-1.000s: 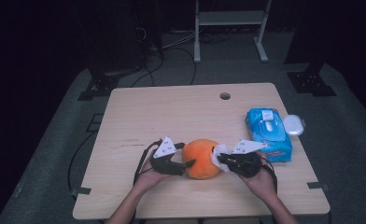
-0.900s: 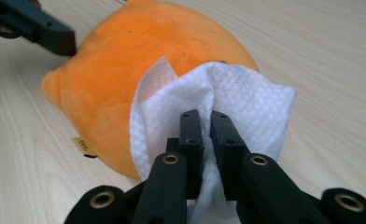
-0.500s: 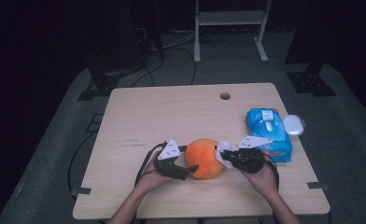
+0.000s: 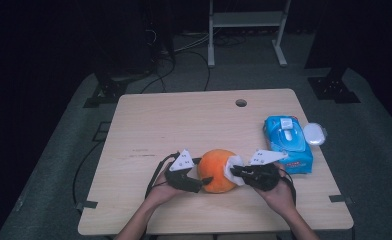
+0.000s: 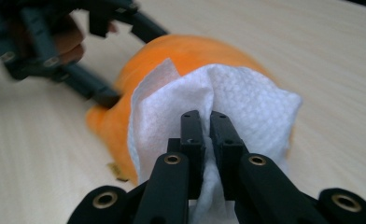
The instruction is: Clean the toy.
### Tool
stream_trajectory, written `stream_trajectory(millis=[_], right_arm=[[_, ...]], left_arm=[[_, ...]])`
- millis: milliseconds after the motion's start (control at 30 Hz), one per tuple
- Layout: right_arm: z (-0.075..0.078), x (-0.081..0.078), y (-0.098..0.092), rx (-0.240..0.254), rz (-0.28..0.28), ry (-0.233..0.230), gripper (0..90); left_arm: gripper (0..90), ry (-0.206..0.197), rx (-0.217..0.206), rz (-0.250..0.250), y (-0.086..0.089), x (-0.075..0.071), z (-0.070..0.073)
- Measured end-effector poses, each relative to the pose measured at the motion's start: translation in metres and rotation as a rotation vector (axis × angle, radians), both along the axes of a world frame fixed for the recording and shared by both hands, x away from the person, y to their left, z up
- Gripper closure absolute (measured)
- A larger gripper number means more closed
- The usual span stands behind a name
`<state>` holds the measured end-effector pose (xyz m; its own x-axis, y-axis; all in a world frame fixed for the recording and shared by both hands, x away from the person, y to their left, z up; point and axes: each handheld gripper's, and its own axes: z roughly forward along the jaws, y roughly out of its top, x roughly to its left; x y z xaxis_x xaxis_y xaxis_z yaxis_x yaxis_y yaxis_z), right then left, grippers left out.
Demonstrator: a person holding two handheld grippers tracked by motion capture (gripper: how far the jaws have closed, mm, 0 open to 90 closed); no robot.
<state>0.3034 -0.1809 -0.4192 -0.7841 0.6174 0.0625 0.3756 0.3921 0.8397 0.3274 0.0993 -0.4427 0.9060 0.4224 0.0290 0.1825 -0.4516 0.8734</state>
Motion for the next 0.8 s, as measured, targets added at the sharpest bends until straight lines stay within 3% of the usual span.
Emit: stream_trajectory(millis=[133,233,333,400,467,533,667,733,800], right_arm=[[0.001,0.011,-0.013,0.024,-0.102,-0.018,84.3],[-0.006,0.019,-0.019,0.004,-0.148,0.018,84.1],[-0.011,0.019,-0.012,-0.034,-0.137,0.025,84.2],[-0.009,0.017,-0.008,-0.04,-0.114,0.025,84.7],[-0.007,0.014,-0.005,-0.045,-0.096,0.03,85.1],[-0.005,0.01,-0.005,-0.04,-0.076,0.043,85.4],[0.0,-0.005,-0.006,-0.022,-0.007,0.07,85.5],[0.004,-0.008,-0.006,-0.023,-0.006,0.056,85.4],[0.009,-0.01,-0.006,0.015,-0.005,0.035,85.3]], left_arm=[[12.6,-0.009,0.019,-0.023,-0.002,-0.002,-0.002],[8.6,-0.012,0.018,-0.023,-0.004,-0.003,-0.004],[10.8,-0.017,0.054,-0.027,-0.008,-0.004,-0.005],[21.0,-0.024,0.059,-0.021,-0.007,-0.006,-0.004],[26.2,-0.031,0.05,-0.023,-0.006,-0.006,-0.001],[30.4,-0.002,0.016,-0.034,-0.004,-0.005,0.002],[32.2,0.026,-0.017,-0.059,0.0,-0.005,0.005],[31.7,0.018,-0.009,-0.055,0.0,-0.006,0.005],[30.0,0.018,-0.003,-0.049,-0.002,-0.006,0.006]])
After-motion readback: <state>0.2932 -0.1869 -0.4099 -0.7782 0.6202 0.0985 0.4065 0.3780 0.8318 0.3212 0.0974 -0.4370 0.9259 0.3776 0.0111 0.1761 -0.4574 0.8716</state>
